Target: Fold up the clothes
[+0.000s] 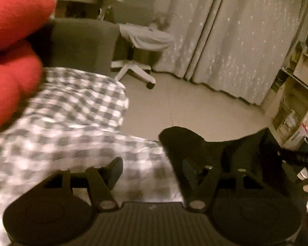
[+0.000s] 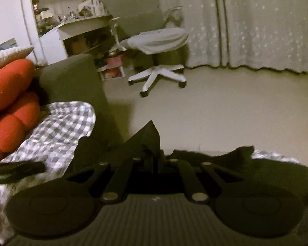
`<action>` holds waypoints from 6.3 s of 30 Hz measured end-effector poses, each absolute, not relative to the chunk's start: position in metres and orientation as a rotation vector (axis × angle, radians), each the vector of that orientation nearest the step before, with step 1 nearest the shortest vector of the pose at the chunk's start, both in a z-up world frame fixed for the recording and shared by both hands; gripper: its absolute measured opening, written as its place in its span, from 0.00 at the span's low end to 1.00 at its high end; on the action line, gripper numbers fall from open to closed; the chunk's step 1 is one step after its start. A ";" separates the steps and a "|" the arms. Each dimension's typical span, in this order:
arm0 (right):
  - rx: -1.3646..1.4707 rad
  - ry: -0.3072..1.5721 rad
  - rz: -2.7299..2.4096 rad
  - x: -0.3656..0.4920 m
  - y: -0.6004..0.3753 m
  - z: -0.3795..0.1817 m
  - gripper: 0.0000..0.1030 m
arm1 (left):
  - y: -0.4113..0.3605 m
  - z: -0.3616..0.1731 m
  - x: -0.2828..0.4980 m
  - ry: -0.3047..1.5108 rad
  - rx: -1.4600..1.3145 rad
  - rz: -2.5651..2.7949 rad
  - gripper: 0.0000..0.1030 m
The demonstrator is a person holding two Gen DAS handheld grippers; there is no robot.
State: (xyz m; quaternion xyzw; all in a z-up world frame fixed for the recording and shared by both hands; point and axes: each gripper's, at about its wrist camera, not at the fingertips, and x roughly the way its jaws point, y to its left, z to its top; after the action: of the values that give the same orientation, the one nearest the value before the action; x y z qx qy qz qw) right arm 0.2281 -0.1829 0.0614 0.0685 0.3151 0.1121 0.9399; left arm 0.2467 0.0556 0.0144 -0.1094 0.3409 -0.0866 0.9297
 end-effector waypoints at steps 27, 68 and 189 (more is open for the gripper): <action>0.287 0.705 0.287 0.234 -0.197 0.037 0.05 | 0.069 0.002 0.286 0.614 -0.334 -0.216 0.01; 0.202 0.707 0.325 0.234 -0.170 0.034 0.16 | 0.031 0.010 0.280 0.581 -0.107 -0.267 0.45; -0.175 0.683 0.337 0.211 -0.111 0.026 0.25 | 0.062 0.001 0.313 0.599 -0.254 -0.167 0.13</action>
State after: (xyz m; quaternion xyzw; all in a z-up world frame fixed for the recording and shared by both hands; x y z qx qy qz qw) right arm 0.2109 -0.1109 0.0260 -0.0855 0.3328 0.1640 0.9247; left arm 0.3131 0.0616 0.0008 -0.1246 0.2937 -0.0819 0.9442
